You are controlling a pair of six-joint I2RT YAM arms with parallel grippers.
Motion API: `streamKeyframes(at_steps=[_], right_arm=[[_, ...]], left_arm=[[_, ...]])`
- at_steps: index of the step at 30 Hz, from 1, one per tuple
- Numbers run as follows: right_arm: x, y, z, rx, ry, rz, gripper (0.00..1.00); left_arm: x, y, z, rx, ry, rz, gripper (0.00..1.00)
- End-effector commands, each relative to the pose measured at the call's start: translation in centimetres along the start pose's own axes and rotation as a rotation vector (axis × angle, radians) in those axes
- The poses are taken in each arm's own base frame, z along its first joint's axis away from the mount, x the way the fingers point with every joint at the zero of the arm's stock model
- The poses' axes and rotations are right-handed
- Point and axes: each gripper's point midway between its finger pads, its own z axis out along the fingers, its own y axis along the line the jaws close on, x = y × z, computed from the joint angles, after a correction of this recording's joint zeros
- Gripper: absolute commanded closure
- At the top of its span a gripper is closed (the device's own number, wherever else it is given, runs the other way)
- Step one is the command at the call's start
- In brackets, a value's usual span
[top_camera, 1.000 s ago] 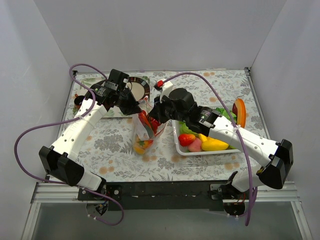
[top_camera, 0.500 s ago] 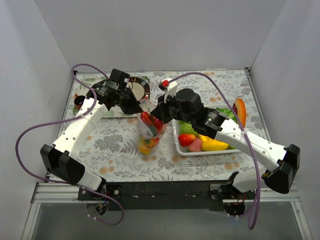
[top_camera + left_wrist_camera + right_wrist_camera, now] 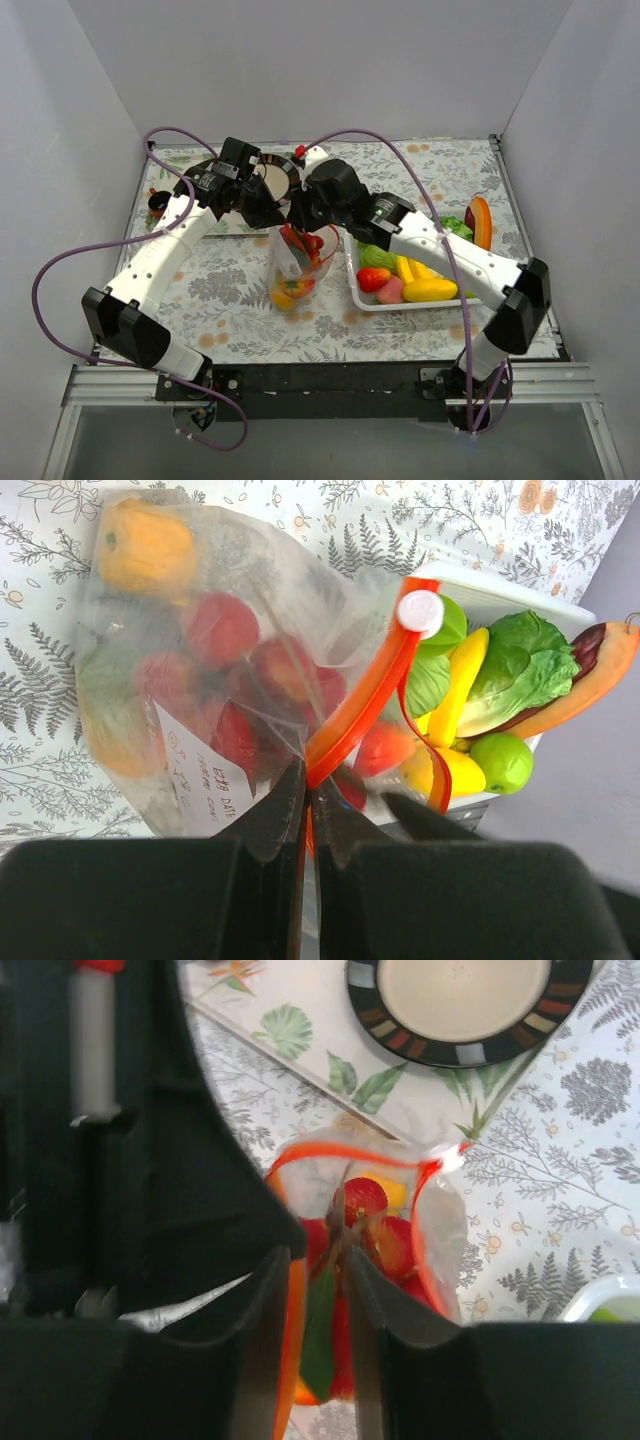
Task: Place the food in the zip-top bag and seal the zipper
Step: Adjust the zipper food storage bag at the center of the board, then pick up the fake fruit from the bin.
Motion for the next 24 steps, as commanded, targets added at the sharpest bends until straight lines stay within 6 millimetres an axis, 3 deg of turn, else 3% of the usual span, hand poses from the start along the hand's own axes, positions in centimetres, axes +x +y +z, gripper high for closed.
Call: streamKeyframes(at_steps=[1, 4, 9, 12, 13, 15, 16, 17, 19, 20, 23, 24], right_arm=[[-0.6, -1.9, 0.8, 0.116, 0.059, 0.051, 0.48], [-1.7, -2.2, -0.6, 0.126, -0.003, 0.066, 0.29], [-3.7, -2.8, -3.8, 0.156, -0.069, 0.080, 0.25], [-4.5, -3.8, -7.0, 0.207, -0.110, 0.098, 0.25], [-4.4, -4.9, -7.7, 0.260, -0.119, 0.107, 0.26], [-2.4, -6.5, -8.7, 0.320, -0.090, 0.135, 0.26], [-2.6, -7.3, -10.4, 0.347, -0.120, 0.157, 0.26], [-0.5, -8.3, -10.4, 0.375, -0.087, 0.180, 0.26], [1.1, -9.2, -12.0, 0.395, -0.079, 0.216, 0.25], [4.1, -9.9, -11.7, 0.417, -0.024, 0.250, 0.26], [7.5, -9.9, -12.5, 0.396, 0.024, 0.328, 0.26], [9.6, -10.0, -12.5, 0.394, 0.052, 0.385, 0.25]], left_arm=[[-0.6, -0.8, -2.0, 0.049, -0.039, 0.014, 1.00], [-0.6, -0.8, -2.2, 0.046, -0.045, 0.017, 1.00], [-0.6, -0.7, -2.1, 0.048, -0.044, 0.019, 1.00], [-0.6, -0.9, -2.3, 0.056, -0.044, 0.021, 1.00], [-0.6, -1.0, -2.4, 0.059, -0.048, 0.020, 1.00], [-0.9, -1.2, -3.0, 0.070, -0.063, 0.027, 1.00], [-0.9, -1.4, -3.3, 0.080, -0.065, 0.036, 1.00], [-1.0, -1.8, -3.6, 0.095, -0.068, 0.046, 1.00], [-0.9, -2.2, -3.9, 0.110, -0.058, 0.060, 1.00], [-0.8, -2.2, -4.0, 0.116, -0.058, 0.062, 1.00], [-0.7, -2.1, -4.0, 0.122, -0.058, 0.065, 1.00], [-0.6, -1.9, -3.8, 0.114, -0.056, 0.065, 1.00]])
